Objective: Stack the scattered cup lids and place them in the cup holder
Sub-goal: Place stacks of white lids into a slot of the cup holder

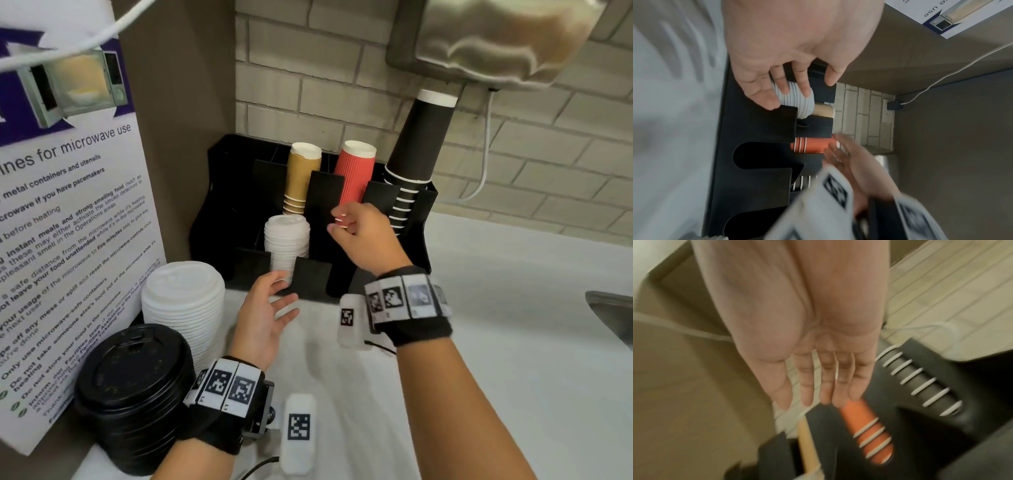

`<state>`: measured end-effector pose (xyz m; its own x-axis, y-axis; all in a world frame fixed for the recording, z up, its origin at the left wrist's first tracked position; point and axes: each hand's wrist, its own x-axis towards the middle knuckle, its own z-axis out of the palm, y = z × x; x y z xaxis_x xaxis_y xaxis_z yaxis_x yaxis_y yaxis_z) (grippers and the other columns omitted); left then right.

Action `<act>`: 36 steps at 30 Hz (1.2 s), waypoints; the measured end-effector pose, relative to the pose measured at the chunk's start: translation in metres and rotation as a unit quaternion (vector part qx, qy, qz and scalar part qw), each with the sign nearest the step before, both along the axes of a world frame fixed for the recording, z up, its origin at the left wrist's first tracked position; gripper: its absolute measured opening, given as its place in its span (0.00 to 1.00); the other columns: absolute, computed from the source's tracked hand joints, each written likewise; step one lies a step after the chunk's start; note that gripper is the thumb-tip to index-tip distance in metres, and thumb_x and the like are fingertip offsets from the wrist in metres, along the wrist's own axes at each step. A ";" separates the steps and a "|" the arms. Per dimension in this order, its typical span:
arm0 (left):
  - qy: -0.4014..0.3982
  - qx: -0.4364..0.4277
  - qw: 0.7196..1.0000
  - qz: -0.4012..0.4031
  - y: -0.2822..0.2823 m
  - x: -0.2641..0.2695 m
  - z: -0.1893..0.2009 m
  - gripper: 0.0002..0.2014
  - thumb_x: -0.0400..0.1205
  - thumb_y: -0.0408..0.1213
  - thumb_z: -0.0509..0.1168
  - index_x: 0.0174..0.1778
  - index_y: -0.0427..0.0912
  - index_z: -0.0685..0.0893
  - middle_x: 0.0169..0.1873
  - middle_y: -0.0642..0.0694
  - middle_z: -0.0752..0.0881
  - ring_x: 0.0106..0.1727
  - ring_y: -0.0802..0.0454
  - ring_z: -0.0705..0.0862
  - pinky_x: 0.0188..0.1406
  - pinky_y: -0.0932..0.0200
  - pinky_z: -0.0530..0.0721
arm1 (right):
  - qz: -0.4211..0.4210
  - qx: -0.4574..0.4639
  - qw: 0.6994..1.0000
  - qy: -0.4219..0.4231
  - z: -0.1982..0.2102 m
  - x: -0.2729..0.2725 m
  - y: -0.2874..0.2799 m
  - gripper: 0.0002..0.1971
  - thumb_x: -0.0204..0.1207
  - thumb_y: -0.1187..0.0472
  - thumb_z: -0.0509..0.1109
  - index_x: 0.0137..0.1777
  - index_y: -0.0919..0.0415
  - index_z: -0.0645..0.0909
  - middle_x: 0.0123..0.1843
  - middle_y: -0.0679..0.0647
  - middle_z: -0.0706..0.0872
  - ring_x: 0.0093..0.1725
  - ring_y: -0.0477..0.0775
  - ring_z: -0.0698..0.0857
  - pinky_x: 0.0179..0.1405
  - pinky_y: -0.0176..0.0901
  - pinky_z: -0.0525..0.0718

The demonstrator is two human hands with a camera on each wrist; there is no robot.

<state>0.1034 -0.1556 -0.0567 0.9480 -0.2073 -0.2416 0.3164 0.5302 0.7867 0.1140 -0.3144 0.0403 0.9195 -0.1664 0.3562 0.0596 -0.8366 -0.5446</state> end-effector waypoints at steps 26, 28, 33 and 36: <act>-0.015 0.003 1.000 -0.023 -0.003 -0.004 0.006 0.09 0.85 0.42 0.61 0.56 0.46 0.83 0.52 0.48 0.81 0.56 0.47 0.85 0.44 0.56 0.81 | -0.223 0.014 0.913 0.342 -0.083 -0.078 -0.069 0.35 0.65 0.53 0.78 0.71 0.54 0.69 0.59 0.57 0.77 0.61 0.62 0.80 0.55 0.50 0.81; -0.017 0.001 1.000 -0.021 -0.003 -0.003 0.005 0.09 0.85 0.42 0.61 0.56 0.46 0.84 0.51 0.48 0.81 0.55 0.47 0.85 0.44 0.56 0.81 | -0.220 0.022 0.918 0.329 -0.076 -0.080 -0.070 0.33 0.66 0.52 0.78 0.69 0.54 0.69 0.56 0.56 0.77 0.58 0.61 0.80 0.51 0.49 0.81; -0.072 0.048 0.993 -0.083 -0.005 -0.006 0.003 0.07 0.85 0.42 0.63 0.56 0.53 0.85 0.60 0.47 0.84 0.56 0.50 0.87 0.46 0.57 0.83 | -0.106 0.124 0.961 0.224 -0.041 -0.084 -0.061 0.26 0.65 0.51 0.79 0.62 0.45 0.73 0.53 0.52 0.81 0.49 0.51 0.82 0.40 0.38 0.78; -0.154 0.078 0.967 -0.190 -0.006 -0.014 0.002 0.22 0.75 0.51 0.74 0.64 0.70 0.80 0.69 0.53 0.79 0.65 0.53 0.84 0.55 0.57 0.86 | 0.028 0.225 0.957 0.183 -0.022 -0.080 -0.036 0.24 0.67 0.55 0.79 0.60 0.37 0.75 0.51 0.50 0.87 0.49 0.50 0.87 0.43 0.38 0.82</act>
<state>0.0896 -0.1611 -0.0544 0.8423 -0.5387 -0.0175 0.2040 0.2887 0.9354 0.0337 -0.3500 0.0180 0.9810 -0.1732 -0.0873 -0.1656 -0.5132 -0.8422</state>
